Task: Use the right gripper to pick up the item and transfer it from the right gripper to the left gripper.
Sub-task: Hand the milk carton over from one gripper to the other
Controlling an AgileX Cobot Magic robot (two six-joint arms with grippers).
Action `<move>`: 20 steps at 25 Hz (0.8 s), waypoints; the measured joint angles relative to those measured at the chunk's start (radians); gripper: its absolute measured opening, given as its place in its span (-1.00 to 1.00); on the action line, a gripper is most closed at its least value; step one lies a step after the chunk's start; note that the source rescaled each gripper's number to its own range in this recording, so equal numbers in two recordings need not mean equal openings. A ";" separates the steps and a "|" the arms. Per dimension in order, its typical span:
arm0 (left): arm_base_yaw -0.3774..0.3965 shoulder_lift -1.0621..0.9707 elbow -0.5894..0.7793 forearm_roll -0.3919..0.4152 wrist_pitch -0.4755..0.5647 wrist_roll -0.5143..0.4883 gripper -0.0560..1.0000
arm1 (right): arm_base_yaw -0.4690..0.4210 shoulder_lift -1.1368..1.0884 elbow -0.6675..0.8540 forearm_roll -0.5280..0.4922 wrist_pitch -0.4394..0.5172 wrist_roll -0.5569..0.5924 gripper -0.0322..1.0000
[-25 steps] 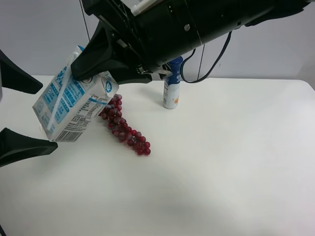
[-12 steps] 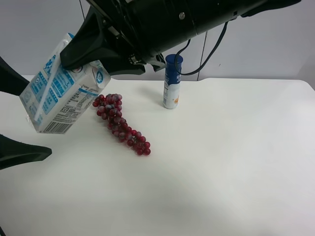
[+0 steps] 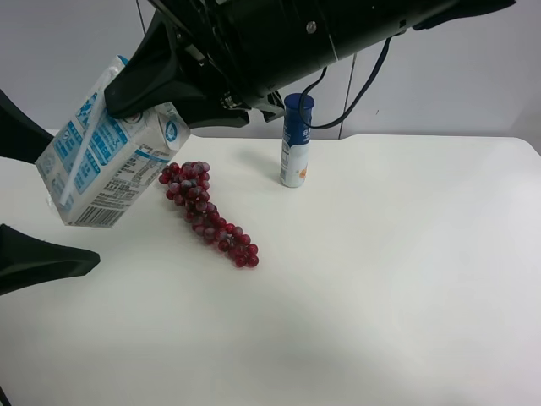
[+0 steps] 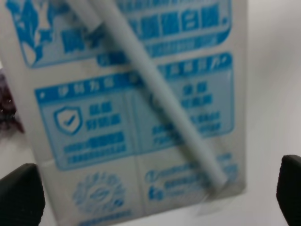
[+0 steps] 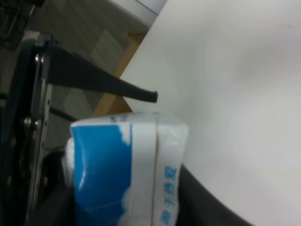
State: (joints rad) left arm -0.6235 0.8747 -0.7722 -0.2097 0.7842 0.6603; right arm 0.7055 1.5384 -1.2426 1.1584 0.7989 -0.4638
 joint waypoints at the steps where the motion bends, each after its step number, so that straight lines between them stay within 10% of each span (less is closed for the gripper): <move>1: 0.000 0.007 0.000 -0.003 -0.005 0.000 1.00 | 0.000 0.000 0.000 0.000 -0.005 0.000 -0.94; 20: 0.000 0.092 -0.001 -0.045 -0.139 0.000 1.00 | 0.000 0.000 0.000 -0.007 -0.009 0.000 -0.94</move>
State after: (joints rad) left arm -0.6235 0.9668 -0.7732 -0.2551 0.6455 0.6603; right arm 0.7055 1.5384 -1.2426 1.1518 0.7901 -0.4638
